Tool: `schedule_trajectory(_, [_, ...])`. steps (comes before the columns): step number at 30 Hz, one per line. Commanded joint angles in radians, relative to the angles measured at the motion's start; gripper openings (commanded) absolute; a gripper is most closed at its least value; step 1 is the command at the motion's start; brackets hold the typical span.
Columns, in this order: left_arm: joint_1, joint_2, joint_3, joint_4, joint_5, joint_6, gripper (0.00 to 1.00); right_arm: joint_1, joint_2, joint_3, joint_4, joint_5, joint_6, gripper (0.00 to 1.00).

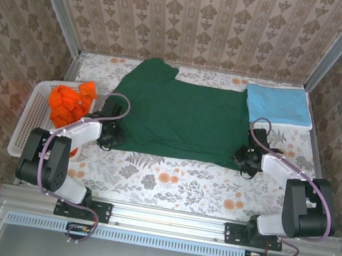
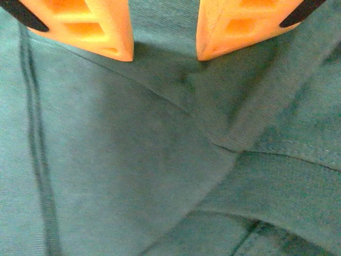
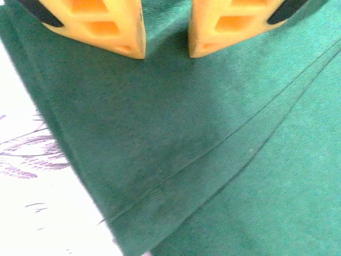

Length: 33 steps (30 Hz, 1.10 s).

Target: Fold and stack the t-shirts

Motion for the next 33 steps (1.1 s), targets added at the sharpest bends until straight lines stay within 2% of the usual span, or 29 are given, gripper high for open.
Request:
schedule_trajectory(1, [0.015, 0.024, -0.015, 0.019, -0.023, -0.018, 0.36, 0.002, 0.046, 0.049, -0.139, 0.071, 0.02, 0.32])
schedule_trajectory(4, [0.02, 0.024, -0.024, 0.018, -0.047, -0.015, 0.42, 0.002, 0.038, 0.042, -0.133, 0.066, -0.001, 0.39])
schedule_trajectory(8, [0.024, 0.037, -0.008, -0.015, -0.085, 0.003, 0.43, -0.003, 0.018, 0.038, -0.149, 0.111, -0.017, 0.45])
schedule_trajectory(12, [0.027, 0.027, -0.004, -0.023, -0.12, 0.018, 0.44, 0.0, -0.012, 0.033, -0.133, 0.069, -0.043, 0.48])
schedule_trajectory(15, [0.028, 0.025, 0.012, -0.043, -0.16, 0.031, 0.48, 0.002, -0.072, 0.006, -0.094, 0.058, -0.072, 0.55])
schedule_trajectory(20, [0.043, 0.016, 0.024, -0.047, -0.147, 0.048, 0.48, 0.011, -0.152, -0.012, -0.086, 0.018, -0.124, 0.56])
schedule_trajectory(21, [0.041, 0.006, 0.025, -0.044, -0.137, 0.049, 0.48, 0.014, -0.168, -0.021, -0.087, 0.014, -0.126, 0.53])
schedule_trajectory(24, [0.029, -0.035, 0.015, -0.026, -0.098, 0.048, 0.48, 0.018, -0.185, -0.039, -0.095, -0.026, -0.131, 0.31])
schedule_trajectory(26, [0.02, -0.053, 0.014, -0.022, -0.092, 0.045, 0.47, 0.025, -0.157, -0.025, -0.123, -0.048, -0.141, 0.17])
schedule_trajectory(28, [0.015, -0.056, 0.018, -0.019, -0.084, 0.044, 0.46, 0.046, -0.113, -0.003, -0.155, -0.048, -0.151, 0.08])
schedule_trajectory(30, [0.014, -0.04, 0.02, -0.011, -0.076, 0.046, 0.44, 0.07, -0.064, 0.024, -0.174, -0.03, -0.163, 0.03])
schedule_trajectory(33, [0.013, -0.009, 0.016, 0.001, -0.075, 0.048, 0.43, 0.105, 0.041, 0.071, -0.238, -0.008, -0.188, 0.03])
